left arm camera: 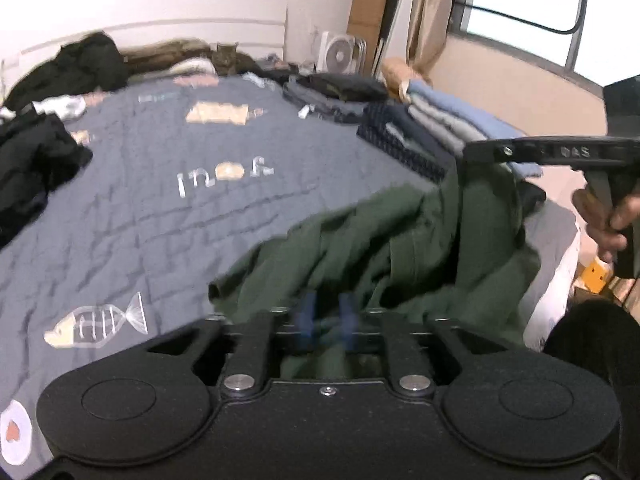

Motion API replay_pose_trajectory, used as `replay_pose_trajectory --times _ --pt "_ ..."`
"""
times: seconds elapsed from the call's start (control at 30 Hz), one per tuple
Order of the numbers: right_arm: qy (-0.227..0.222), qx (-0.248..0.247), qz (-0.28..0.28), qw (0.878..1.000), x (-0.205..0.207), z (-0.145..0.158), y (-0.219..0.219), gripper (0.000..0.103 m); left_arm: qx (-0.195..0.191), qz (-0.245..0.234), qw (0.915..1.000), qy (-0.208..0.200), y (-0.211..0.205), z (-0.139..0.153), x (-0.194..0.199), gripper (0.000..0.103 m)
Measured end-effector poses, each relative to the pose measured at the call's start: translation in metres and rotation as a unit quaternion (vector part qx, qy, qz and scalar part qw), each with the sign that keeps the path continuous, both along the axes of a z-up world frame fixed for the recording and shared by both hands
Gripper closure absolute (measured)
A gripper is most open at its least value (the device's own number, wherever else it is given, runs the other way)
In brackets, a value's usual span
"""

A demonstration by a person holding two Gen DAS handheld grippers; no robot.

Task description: Fold clothes

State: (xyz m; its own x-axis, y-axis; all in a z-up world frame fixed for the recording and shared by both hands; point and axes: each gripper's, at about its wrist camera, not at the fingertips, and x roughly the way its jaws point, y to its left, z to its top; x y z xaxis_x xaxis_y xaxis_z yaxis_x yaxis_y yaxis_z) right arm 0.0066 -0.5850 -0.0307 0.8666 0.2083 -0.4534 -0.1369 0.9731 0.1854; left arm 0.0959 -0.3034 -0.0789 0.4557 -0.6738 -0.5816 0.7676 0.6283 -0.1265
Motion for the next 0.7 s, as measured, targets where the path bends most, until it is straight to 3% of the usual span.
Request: replay_pose_trajectory --times 0.03,0.1,0.17,0.3,0.5,0.7 --pt "0.002 -0.011 -0.001 1.0 -0.004 0.003 0.002 0.075 -0.003 -0.007 0.9999 -0.014 -0.003 0.003 -0.005 0.05" --pt "-0.003 -0.032 -0.004 0.999 -0.013 0.014 0.007 0.064 -0.001 -0.028 0.9993 -0.026 -0.014 0.003 -0.009 0.05" --pt "-0.007 -0.049 0.002 0.999 -0.018 0.023 0.014 0.063 0.014 -0.037 0.999 -0.023 -0.03 -0.008 -0.009 0.05" --pt "-0.006 -0.072 0.03 0.997 -0.016 0.032 0.03 0.058 0.036 -0.044 0.9983 -0.013 -0.053 -0.035 -0.011 0.06" --pt "0.059 -0.07 0.067 0.994 0.013 0.004 0.055 0.057 0.053 -0.034 0.998 -0.004 -0.062 -0.065 -0.015 0.062" --pt "0.118 -0.116 0.069 0.984 0.032 -0.028 0.076 0.057 0.035 -0.049 0.9976 0.033 -0.056 -0.075 -0.011 0.084"
